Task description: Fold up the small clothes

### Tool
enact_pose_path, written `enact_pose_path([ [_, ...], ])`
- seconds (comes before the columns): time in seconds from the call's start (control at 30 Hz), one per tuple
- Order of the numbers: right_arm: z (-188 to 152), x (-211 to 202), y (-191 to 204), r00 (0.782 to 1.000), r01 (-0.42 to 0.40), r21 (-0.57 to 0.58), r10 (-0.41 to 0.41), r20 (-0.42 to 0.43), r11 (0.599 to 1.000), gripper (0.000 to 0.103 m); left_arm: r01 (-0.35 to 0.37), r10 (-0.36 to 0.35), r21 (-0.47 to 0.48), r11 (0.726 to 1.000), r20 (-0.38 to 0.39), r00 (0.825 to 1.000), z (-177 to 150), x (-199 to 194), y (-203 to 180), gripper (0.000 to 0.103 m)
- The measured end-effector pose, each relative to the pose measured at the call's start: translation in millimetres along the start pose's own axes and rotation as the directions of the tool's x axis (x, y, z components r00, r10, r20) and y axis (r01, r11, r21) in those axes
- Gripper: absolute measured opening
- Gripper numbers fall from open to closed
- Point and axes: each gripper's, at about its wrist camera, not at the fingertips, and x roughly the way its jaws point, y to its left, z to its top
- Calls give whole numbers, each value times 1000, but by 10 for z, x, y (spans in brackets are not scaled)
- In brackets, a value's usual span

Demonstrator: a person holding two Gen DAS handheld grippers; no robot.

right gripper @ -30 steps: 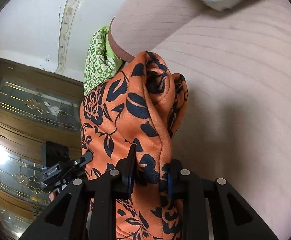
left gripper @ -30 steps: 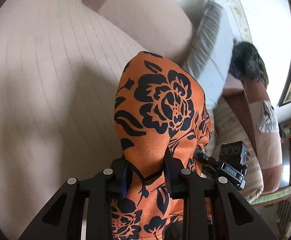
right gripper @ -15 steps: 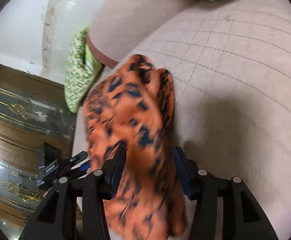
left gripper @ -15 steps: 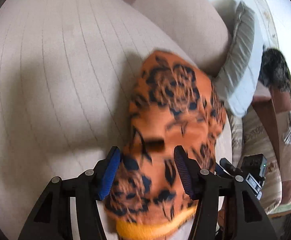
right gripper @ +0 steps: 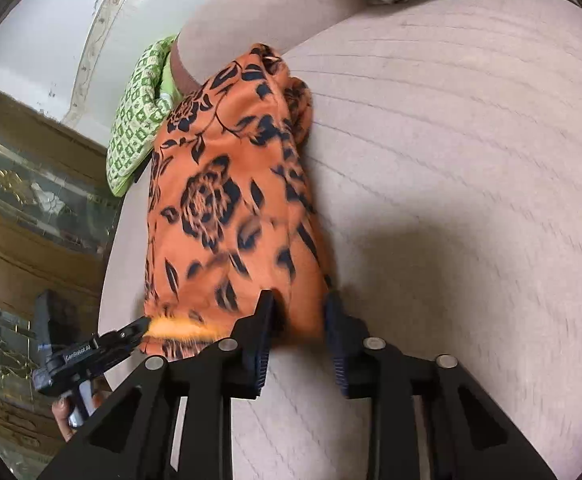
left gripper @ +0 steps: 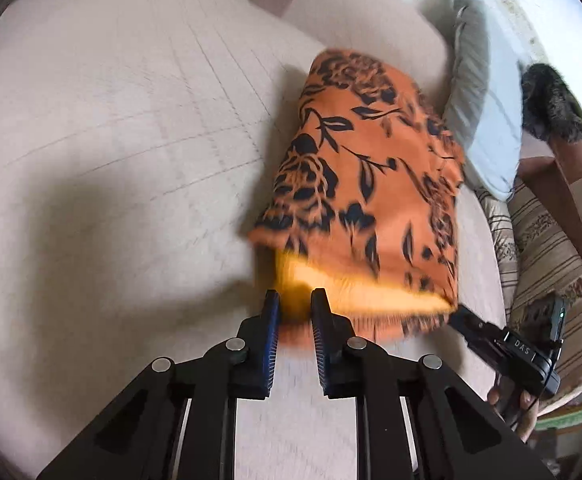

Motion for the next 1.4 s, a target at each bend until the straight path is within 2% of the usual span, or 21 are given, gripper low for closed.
enact_pose_path([
  [0.07, -174, -77, 27, 1000, -4, 22, 4, 23, 1000, 32, -38, 37, 23, 999, 52, 998, -261, -198, -88, 16],
  [0.17, -389, -224, 146, 998, 40, -20, -39, 41, 999, 44, -118, 109, 82, 990, 101, 989, -598, -365, -356, 21],
  [0.23, -555, -321, 313, 995, 82, -85, -76, 69, 993, 53, -141, 127, 106, 984, 127, 984, -743, -497, -466, 31],
  [0.3, -702, -396, 454, 990, 113, -120, -102, 94, 986, 63, -150, 130, 126, 981, 157, 979, -902, -665, -513, 54],
  [0.37, -854, -462, 564, 987, 127, -140, -112, 114, 982, 65, -179, 150, 145, 973, 188, 971, -1050, -751, -578, 63],
  [0.5, -1144, -726, 655, 973, 163, -159, -132, 187, 974, 69, -232, 183, 212, 949, 229, 956, -1311, -882, -745, 63],
  [0.73, -1293, -921, 840, 944, 222, -200, -159, 288, 954, 70, -327, 241, 265, 907, 310, 920, -1590, -1080, -921, 63],
  [0.9, -1363, -1027, 923, 927, 243, -232, -156, 340, 942, 70, -399, 281, 267, 877, 389, 877, -1720, -1202, -1008, 64],
  [1.1, -1359, -1031, 961, 921, 252, -250, -153, 357, 935, 70, -465, 312, 256, 847, 468, 827, -1816, -1281, -1081, 69],
  [1.2, -1357, -1039, 964, 919, 256, -250, -155, 363, 934, 70, -485, 316, 258, 836, 497, 808, -1840, -1308, -1090, 69],
  [1.3, -1358, -1036, 969, 915, 265, -252, -160, 371, 931, 70, -505, 322, 241, 829, 532, 783, -1870, -1343, -1093, 69],
  [1.33, -1358, -1033, 975, 913, 270, -254, -164, 373, 929, 70, -504, 318, 228, 833, 549, 773, -1891, -1370, -1082, 69],
  [1.4, -1364, -1024, 987, 913, 273, -259, -165, 373, 926, 70, -493, 301, 216, 843, 570, 764, -1914, -1399, -1054, 69],
])
